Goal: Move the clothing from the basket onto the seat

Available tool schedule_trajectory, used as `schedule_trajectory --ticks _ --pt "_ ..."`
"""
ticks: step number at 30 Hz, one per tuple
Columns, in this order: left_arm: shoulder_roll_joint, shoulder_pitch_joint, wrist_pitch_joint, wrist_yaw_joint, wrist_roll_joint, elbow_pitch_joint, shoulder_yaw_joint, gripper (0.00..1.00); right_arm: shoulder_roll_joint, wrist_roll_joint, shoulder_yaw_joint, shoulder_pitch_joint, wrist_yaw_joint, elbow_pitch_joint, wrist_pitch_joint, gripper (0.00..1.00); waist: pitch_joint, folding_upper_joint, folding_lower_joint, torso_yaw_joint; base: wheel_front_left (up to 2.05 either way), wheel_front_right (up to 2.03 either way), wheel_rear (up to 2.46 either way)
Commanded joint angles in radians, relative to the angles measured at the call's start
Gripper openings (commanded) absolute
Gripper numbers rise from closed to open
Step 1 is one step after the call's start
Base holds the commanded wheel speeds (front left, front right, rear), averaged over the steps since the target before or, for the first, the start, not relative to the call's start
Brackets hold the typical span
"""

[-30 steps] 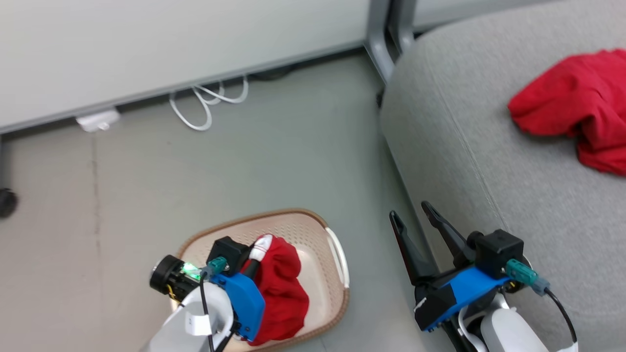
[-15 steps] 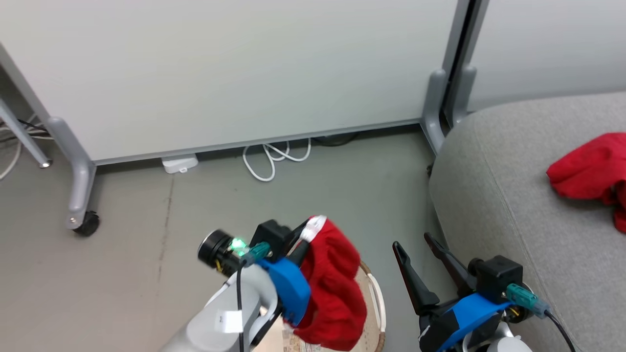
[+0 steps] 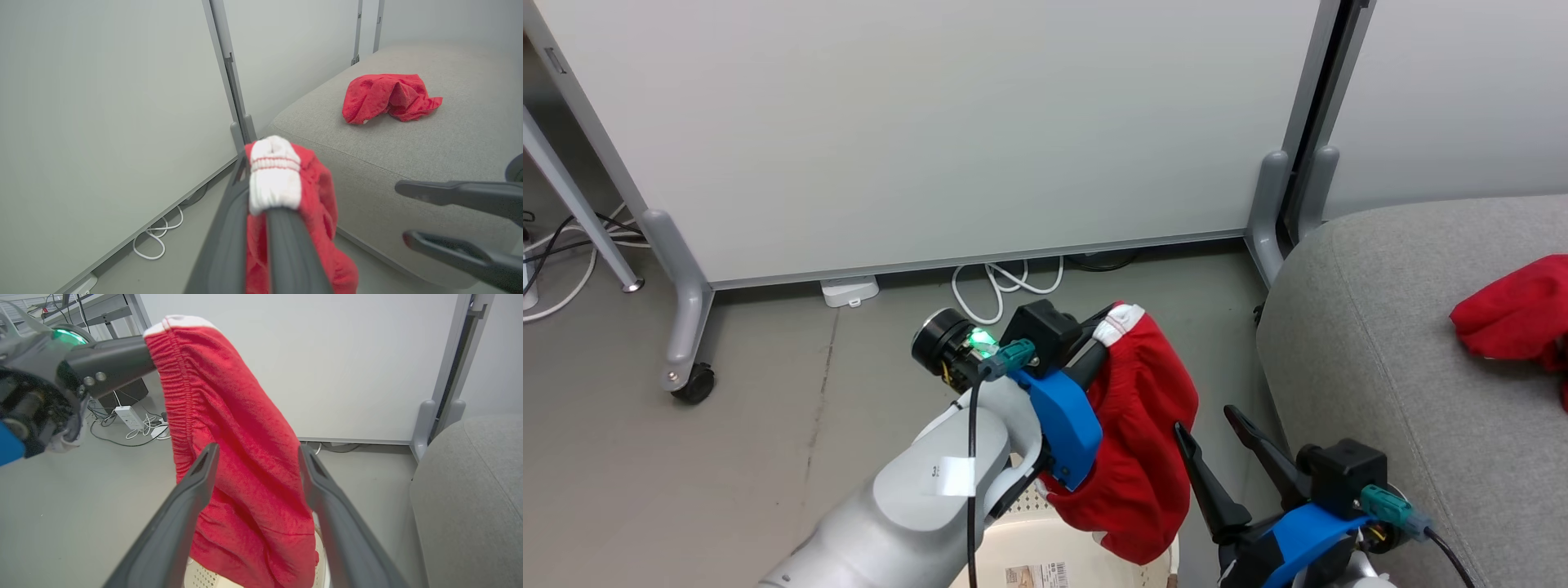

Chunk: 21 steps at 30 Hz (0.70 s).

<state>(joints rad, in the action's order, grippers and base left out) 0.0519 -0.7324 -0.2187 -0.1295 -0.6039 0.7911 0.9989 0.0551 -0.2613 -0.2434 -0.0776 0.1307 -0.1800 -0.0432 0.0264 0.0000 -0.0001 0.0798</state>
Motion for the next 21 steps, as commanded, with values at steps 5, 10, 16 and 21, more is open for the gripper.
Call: schedule_trajectory --ticks 5,10,16,21 --pt "-0.001 -0.075 0.044 -0.001 -0.08 -0.044 0.065 0.0 -0.002 -0.003 -0.016 0.0 0.0 -0.007 0.005 1.0 0.004 0.0 0.0001 -0.004 0.0 0.0 0.0" --pt "-0.001 -0.119 0.06 -0.001 -0.129 -0.055 0.097 0.0 -0.002 -0.01 -0.026 -0.011 0.0 -0.014 0.001 1.0 0.006 0.0 0.0001 -0.009 0.0 0.0 0.0" --pt "-0.001 -0.146 0.064 0.011 -0.18 -0.061 0.125 0.0 -0.003 -0.018 -0.035 -0.018 0.0 -0.02 -0.001 1.0 0.006 0.0 0.0001 -0.016 0.0 0.0 0.0" --pt "-0.001 -0.163 0.055 0.024 -0.216 -0.056 0.155 0.0 -0.003 -0.021 -0.041 -0.026 0.0 -0.025 -0.004 1.0 0.003 0.0 0.0001 -0.023 0.0 0.0 0.0"
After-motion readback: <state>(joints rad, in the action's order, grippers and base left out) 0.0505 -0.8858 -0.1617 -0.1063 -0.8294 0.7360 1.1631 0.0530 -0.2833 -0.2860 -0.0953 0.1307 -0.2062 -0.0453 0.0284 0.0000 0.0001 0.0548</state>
